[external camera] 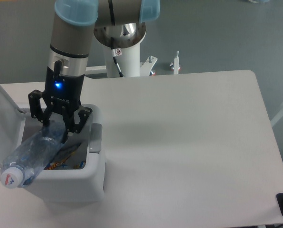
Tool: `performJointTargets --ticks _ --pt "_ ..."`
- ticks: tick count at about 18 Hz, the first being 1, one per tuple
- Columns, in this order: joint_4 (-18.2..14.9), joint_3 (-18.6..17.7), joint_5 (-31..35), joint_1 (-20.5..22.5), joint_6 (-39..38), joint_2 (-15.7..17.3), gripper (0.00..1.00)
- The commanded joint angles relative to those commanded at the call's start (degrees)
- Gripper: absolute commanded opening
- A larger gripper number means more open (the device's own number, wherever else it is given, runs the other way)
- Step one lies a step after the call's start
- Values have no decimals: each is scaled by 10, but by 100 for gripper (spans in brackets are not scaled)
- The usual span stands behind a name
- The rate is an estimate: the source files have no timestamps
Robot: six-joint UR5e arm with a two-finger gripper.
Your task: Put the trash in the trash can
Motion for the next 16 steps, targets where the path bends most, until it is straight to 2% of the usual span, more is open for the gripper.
performJointTargets --ticks 5,8,12,16 --pt "-1 -3 -4 4 -5 3 100" --pt "-1 -3 -4 12 -5 17 100" --pt "-1 9 -4 66 -5 42 100" --pt "-3 56 -1 134 -6 46 100"
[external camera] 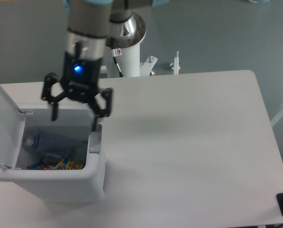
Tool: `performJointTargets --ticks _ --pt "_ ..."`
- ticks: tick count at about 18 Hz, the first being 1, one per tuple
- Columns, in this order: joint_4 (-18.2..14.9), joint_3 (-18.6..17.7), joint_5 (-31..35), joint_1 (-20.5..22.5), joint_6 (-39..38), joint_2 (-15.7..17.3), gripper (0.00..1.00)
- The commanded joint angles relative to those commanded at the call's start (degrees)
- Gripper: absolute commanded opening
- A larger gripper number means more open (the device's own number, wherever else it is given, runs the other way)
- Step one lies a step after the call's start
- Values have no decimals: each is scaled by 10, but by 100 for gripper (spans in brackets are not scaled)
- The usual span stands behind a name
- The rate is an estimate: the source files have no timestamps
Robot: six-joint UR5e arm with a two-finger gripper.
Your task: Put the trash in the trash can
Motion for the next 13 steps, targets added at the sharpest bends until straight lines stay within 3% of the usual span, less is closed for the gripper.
performJointTargets --ticks 6,10,13 --pt "-9 49 9 60 13 -9 100" --pt "-11 42 26 86 97 -8 100" --pt "-57 44 49 103 179 -4 100"
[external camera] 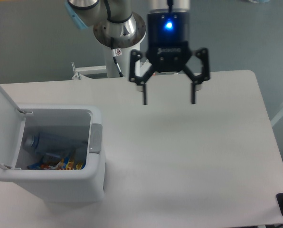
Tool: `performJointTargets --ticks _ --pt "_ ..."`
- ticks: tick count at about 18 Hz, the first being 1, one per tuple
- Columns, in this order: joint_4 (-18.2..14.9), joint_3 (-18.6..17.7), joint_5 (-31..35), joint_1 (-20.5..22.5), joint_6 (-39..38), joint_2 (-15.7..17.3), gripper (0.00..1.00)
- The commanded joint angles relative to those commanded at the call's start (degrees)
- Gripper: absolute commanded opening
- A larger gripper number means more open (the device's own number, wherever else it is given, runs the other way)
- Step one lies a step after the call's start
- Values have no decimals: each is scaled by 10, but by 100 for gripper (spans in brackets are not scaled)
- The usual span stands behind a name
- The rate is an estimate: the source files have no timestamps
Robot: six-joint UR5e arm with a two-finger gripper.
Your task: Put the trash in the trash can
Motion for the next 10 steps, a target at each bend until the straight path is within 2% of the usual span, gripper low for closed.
performJointTargets --ticks 5,7,8,10 --pt "-76 -1 56 20 163 16 100" --pt "-104 4 60 37 229 20 100" --pt "-116 5 60 46 252 22 100" --pt "-121 8 58 56 260 23 100"
